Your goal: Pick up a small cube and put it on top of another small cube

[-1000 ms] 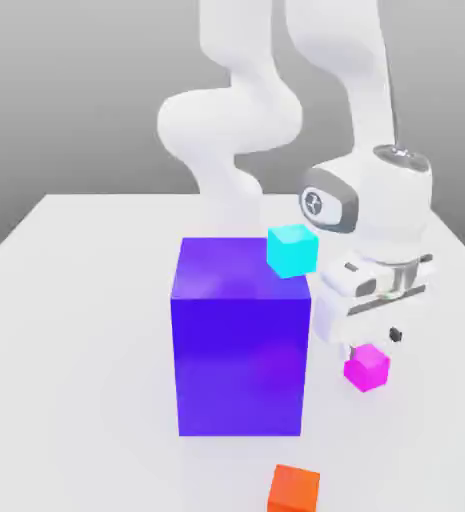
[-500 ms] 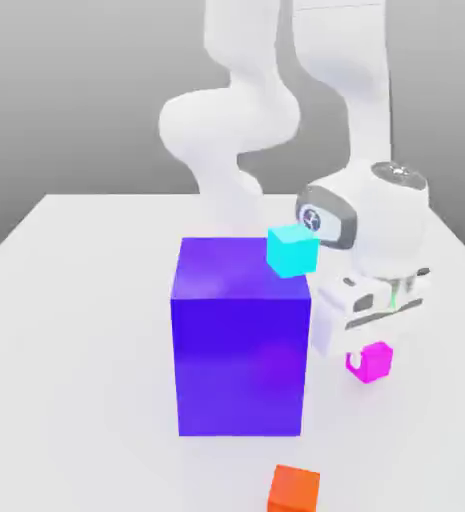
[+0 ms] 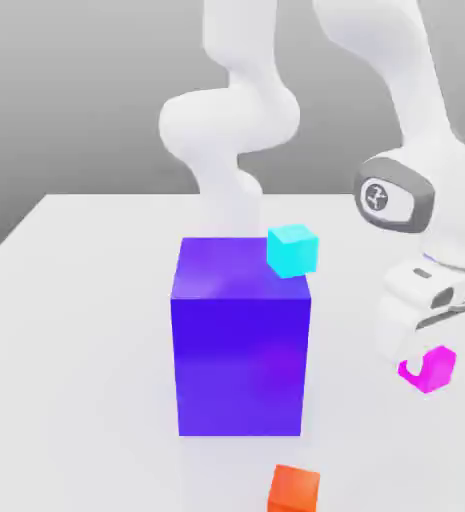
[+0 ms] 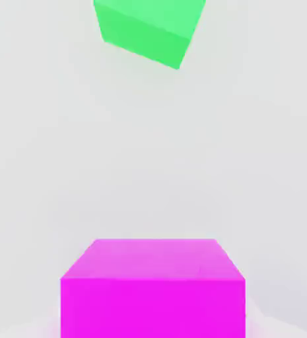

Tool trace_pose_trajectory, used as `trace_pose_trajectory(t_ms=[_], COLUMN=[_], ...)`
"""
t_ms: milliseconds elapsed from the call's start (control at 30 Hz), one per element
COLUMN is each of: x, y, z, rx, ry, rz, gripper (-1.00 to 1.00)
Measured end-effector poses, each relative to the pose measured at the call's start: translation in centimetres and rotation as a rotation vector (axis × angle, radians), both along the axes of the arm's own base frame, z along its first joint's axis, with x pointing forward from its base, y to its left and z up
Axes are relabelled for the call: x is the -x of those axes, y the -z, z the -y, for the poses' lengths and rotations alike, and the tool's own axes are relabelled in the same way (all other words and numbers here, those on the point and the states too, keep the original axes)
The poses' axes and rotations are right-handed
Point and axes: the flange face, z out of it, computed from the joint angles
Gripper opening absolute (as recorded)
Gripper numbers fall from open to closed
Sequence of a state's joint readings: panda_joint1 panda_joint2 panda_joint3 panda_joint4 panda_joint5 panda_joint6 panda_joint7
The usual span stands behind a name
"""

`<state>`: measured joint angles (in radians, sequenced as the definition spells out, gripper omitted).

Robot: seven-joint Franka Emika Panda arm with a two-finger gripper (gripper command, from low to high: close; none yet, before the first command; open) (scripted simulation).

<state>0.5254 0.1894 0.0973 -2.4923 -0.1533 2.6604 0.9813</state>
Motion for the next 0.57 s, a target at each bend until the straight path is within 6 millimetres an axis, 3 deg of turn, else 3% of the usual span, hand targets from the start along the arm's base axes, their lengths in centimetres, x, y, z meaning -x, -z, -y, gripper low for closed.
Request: trace_pose_trajectory(t_ms=[333, 433, 467, 567], x=[-9.3, -10.1, -10.1, -10.1], y=[-2.5, 1.1, 2.4, 2.4], z=[-4.4, -4.6, -4.6, -4.6], rx=[-0.046, -0.053, -0.053, -0.053], ry=[-0.031, -0.031, -0.031, -0.031], rz=[-0.019, -0.019, -0.019, -0.019], gripper=[-1.00, -1.00, 1.00, 1.00])
